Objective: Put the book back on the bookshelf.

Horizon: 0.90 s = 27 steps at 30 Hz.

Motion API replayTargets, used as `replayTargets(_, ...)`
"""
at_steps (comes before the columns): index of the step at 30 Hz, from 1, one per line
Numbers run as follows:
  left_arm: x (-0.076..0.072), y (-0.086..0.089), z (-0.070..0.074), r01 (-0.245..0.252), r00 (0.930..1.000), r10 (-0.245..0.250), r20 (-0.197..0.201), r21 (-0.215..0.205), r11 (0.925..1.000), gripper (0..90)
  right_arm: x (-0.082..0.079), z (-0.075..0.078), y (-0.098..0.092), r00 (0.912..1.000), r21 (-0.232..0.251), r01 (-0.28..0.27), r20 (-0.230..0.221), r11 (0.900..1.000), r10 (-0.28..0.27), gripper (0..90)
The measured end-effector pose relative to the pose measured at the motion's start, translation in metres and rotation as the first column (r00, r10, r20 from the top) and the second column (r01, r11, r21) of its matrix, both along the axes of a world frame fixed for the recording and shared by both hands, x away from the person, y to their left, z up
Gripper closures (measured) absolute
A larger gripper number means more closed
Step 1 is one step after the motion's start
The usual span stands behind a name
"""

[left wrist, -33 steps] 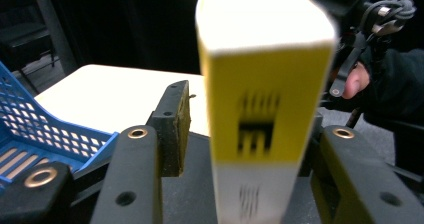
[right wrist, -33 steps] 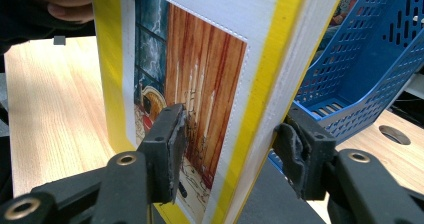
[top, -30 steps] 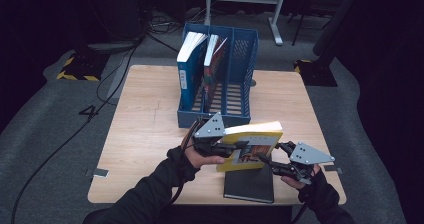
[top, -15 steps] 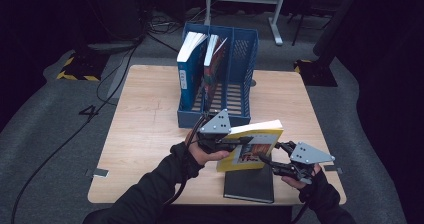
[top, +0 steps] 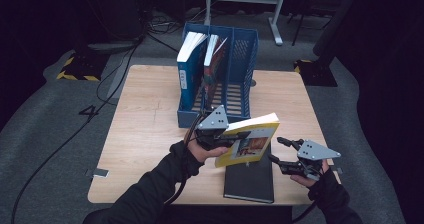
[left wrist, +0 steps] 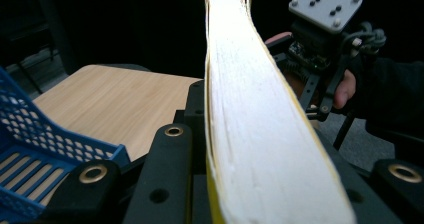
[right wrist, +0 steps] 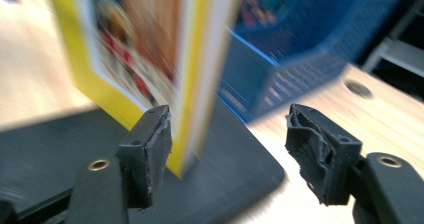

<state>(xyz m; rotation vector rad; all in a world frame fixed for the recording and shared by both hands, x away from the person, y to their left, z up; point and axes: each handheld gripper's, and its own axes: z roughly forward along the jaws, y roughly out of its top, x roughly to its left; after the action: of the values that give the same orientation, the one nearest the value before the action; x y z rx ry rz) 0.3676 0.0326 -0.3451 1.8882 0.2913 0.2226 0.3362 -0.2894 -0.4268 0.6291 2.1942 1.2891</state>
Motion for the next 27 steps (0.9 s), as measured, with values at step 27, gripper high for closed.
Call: replayTargets(27,0.023,0.049,0.033,-0.264,0.9616,0.267,0.063,-0.056,0.9629,75.2,0.028,-0.028,-0.030,0.9795,-0.055,0.168,-0.103,0.984,-0.173,32.2)
